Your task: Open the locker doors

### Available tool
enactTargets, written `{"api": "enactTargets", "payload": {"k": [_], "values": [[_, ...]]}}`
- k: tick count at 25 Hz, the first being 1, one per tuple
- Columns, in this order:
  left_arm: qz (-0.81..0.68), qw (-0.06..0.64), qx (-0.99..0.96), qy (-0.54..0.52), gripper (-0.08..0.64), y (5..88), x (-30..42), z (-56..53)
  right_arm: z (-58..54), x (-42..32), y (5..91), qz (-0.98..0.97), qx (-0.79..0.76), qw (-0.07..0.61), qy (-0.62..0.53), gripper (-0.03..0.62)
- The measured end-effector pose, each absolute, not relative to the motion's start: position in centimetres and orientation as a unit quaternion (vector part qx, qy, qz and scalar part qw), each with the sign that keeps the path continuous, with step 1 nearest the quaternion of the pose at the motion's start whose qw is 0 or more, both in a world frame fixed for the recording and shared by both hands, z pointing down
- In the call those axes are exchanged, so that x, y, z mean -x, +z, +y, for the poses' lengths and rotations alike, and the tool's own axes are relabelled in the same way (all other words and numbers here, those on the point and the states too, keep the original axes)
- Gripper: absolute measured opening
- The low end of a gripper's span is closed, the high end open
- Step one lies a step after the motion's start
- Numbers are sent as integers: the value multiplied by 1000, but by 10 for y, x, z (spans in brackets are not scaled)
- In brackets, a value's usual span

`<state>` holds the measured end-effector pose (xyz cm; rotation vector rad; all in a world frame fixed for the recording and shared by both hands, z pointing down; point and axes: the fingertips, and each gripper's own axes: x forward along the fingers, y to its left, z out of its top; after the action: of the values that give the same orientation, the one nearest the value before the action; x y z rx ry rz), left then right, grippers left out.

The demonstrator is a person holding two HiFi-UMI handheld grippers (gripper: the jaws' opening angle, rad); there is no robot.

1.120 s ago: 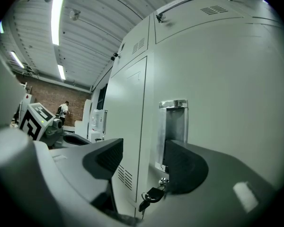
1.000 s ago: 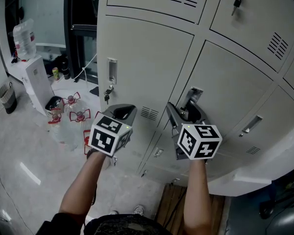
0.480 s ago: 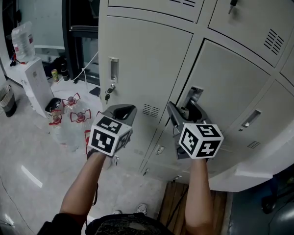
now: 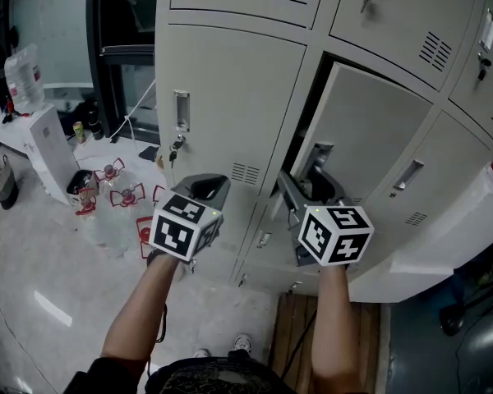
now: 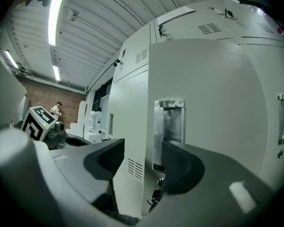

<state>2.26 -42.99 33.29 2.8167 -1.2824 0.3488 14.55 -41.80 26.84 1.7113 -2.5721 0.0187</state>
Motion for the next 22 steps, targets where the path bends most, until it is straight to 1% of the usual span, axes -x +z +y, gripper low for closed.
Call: {"api": "enactTargets", "payload": {"k": [5,10,22], "values": [[-387,12,-915,114,-2,335,-31,-415,-398,-151,268,-819,-574,23,7,240],[-362,6,-926,106,-2,333,-41,-403,-379,-159,268,-803,-595,23,7,209],[-290,4,-950,111,-2,339,-80,-375,-337,-181,265,-773,-634,18,-1,187]]}}
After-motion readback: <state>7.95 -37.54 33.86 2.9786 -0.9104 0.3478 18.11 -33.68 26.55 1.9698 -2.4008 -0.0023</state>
